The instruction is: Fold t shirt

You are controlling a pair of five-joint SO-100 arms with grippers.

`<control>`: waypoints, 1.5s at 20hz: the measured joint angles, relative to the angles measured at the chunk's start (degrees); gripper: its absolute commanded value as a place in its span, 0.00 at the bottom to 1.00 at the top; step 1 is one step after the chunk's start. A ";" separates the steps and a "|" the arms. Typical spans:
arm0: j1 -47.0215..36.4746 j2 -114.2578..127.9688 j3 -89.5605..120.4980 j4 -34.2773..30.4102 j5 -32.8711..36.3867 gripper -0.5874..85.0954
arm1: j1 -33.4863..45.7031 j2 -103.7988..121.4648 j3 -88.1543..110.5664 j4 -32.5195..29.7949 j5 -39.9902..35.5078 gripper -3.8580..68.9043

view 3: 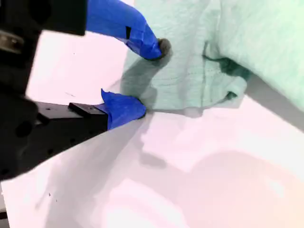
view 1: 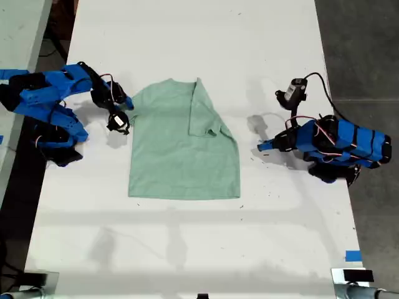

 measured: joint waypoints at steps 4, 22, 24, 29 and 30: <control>-0.70 -5.98 -0.53 -2.64 -0.26 0.00 | 0.00 0.00 0.00 0.00 0.00 0.20; 35.16 -49.66 -78.49 20.65 -1.05 0.25 | 0.00 0.00 0.00 0.00 0.00 0.20; 34.63 -49.75 -79.80 24.61 -1.14 0.16 | 0.00 0.00 0.00 0.00 0.00 0.20; 30.67 -30.50 -73.92 32.08 -5.45 0.05 | 0.00 0.00 0.00 0.00 0.00 0.20; 29.53 -23.91 -70.40 32.08 -6.77 0.04 | 0.00 0.00 0.00 0.00 0.00 0.20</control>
